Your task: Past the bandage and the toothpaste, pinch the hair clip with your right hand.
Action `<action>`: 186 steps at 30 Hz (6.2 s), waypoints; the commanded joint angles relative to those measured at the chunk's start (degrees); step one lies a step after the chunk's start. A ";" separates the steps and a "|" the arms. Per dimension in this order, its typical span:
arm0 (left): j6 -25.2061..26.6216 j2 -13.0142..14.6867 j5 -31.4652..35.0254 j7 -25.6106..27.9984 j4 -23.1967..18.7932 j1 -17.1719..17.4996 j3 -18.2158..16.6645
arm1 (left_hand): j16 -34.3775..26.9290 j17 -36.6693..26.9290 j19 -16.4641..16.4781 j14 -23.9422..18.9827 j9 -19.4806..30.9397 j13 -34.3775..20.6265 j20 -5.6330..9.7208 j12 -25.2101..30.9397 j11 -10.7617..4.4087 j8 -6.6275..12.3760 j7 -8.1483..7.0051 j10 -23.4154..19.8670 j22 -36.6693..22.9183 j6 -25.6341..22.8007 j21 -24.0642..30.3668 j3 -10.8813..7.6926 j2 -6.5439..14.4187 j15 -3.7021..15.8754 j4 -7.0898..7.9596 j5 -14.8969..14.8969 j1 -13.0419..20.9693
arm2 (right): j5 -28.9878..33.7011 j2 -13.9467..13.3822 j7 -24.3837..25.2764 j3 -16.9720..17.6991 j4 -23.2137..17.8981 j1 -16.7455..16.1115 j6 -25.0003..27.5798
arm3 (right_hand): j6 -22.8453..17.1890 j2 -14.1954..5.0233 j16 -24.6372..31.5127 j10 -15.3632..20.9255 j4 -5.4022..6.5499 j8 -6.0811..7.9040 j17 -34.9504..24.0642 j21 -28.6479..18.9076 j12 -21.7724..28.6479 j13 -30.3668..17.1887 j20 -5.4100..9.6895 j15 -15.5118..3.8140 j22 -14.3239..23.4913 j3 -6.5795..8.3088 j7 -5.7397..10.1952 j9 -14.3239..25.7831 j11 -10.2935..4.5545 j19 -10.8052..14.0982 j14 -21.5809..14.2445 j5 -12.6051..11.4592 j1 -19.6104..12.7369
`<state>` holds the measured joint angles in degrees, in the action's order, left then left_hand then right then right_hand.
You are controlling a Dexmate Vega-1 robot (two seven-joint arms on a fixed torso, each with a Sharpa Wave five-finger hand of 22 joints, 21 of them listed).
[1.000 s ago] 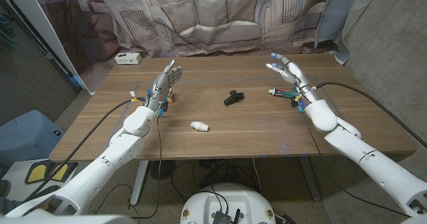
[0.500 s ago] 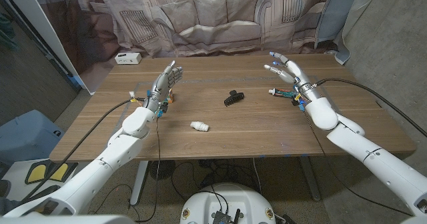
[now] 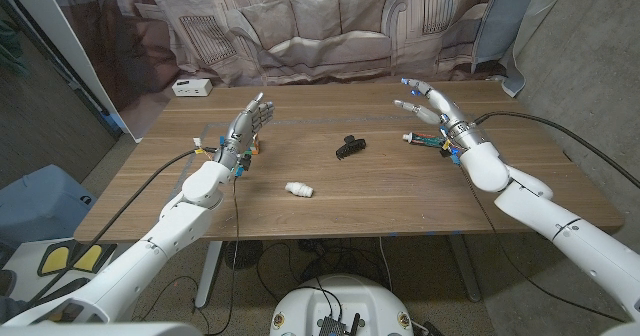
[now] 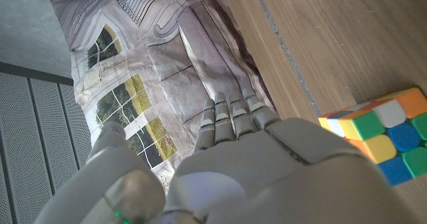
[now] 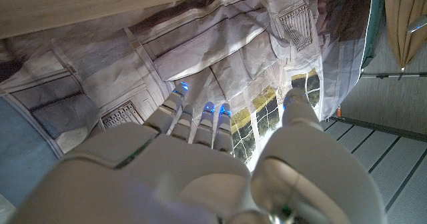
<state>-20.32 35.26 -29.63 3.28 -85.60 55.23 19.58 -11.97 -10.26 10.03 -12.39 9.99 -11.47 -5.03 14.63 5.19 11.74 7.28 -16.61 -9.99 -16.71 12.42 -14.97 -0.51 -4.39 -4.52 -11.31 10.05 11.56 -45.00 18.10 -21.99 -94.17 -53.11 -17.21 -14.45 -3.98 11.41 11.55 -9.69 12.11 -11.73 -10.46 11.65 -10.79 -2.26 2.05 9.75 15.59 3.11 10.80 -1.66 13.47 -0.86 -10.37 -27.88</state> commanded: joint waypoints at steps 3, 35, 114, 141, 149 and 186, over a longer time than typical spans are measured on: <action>-0.38 -0.24 -0.07 0.08 0.75 0.17 -0.13 | 0.29 -0.12 0.33 -0.78 0.33 -0.03 0.04 -0.25 0.13 0.16 0.01 -0.50 -0.20 -0.68 -0.41 0.09 -0.13 0.00 -0.37 0.16 0.40 | 6.43 -2.41 0.98 -0.73 -4.17 0.09 7.00 | -1.42 -0.23 -0.19 0.25 -0.24 0.47 0.00 0.34 -0.23 -0.27 -1.34 0.10 0.27 0.93 1.45 0.14 -0.78 -1.74 1.31 -0.07 -2.02; 2.19 1.29 0.09 0.80 -1.24 1.06 -0.37 | 1.28 -0.18 -1.71 0.46 0.36 -0.04 -1.99 -1.61 0.41 -1.10 -0.25 0.89 -0.26 0.63 -1.44 0.17 0.36 -0.32 -0.64 0.22 0.29 | 17.67 -6.70 -5.23 -5.42 -9.29 4.94 17.44 | 2.61 3.42 0.37 -0.41 -0.96 -1.17 0.20 -0.60 -0.73 -0.40 -9.15 0.14 0.24 3.88 4.39 0.18 -4.28 -2.28 1.88 -0.50 -11.94; 0.63 0.50 -0.78 0.81 -1.43 1.48 -0.86 | 0.95 -0.12 -1.70 -0.06 0.34 -0.12 -1.40 -1.71 1.14 -0.63 0.71 -0.30 -0.29 0.11 -0.99 -5.09 7.76 -0.90 -0.93 1.00 3.45 | 33.29 -5.28 -31.26 -16.04 -12.62 16.52 18.55 | 0.14 6.62 1.74 3.60 0.94 0.37 0.28 -1.02 0.45 -0.49 -10.28 -0.25 0.30 4.75 5.73 0.64 -7.20 3.67 -1.15 -0.44 -16.40; 0.02 0.38 -1.31 -1.74 0.74 0.35 -0.13 | 1.08 -0.11 -1.68 0.02 0.34 -0.13 -1.00 -1.86 0.98 -0.81 0.61 -0.19 -0.28 0.24 -1.00 -5.34 7.55 -0.98 -1.09 1.10 3.41 | 37.04 -2.36 -36.91 -18.41 -14.17 17.08 24.12 | 1.86 6.08 1.98 2.93 0.69 -0.40 0.29 -0.72 -0.12 -0.52 -10.21 -0.47 0.31 5.18 5.75 0.67 -7.26 3.39 -2.08 -0.63 -17.27; 0.68 0.39 -1.07 -1.72 0.67 -0.10 0.22 | 1.08 -0.10 -1.69 -0.01 0.35 -0.13 -0.98 -1.88 1.08 -0.82 0.62 -0.21 -0.28 0.18 -1.01 -5.41 7.47 -0.99 -1.16 1.11 3.42 | 33.48 -0.63 -36.10 -18.69 -11.04 18.03 23.53 | 1.29 6.14 2.06 3.22 0.64 -0.17 0.31 -0.65 -0.05 -0.52 -10.23 -0.39 0.31 5.19 6.03 0.66 -7.45 3.27 -2.41 -0.63 -17.41; 2.00 1.00 -0.17 0.04 -1.51 0.82 0.19 | 1.14 -0.09 -1.89 -0.01 0.35 -0.14 -1.27 -1.97 1.05 -0.87 0.58 -0.27 -0.28 0.09 -1.09 -5.86 7.40 -0.89 -1.41 1.11 3.49 | 37.09 2.43 -37.82 -24.32 -5.74 23.26 22.20 | -0.60 5.69 2.36 4.68 0.07 0.36 0.39 -0.55 0.13 -0.52 -10.21 -0.69 0.33 6.06 6.83 0.62 -8.45 3.03 -4.14 -0.88 -19.63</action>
<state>-18.45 36.36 -30.07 2.66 -86.55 55.70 19.70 -10.80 -10.25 8.33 -11.97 10.28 -11.48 -6.31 12.70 6.14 10.64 8.08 -16.48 -9.99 -16.06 11.21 -20.36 7.32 -5.42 -6.10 -10.36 13.66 49.04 -43.63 -18.69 -45.11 -102.01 -31.30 6.05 -14.35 1.86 13.58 15.77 -9.64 12.11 -11.18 -11.01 11.66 -11.05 -12.59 1.22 10.01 20.96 9.95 11.32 -10.14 16.68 -4.41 -10.93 -46.84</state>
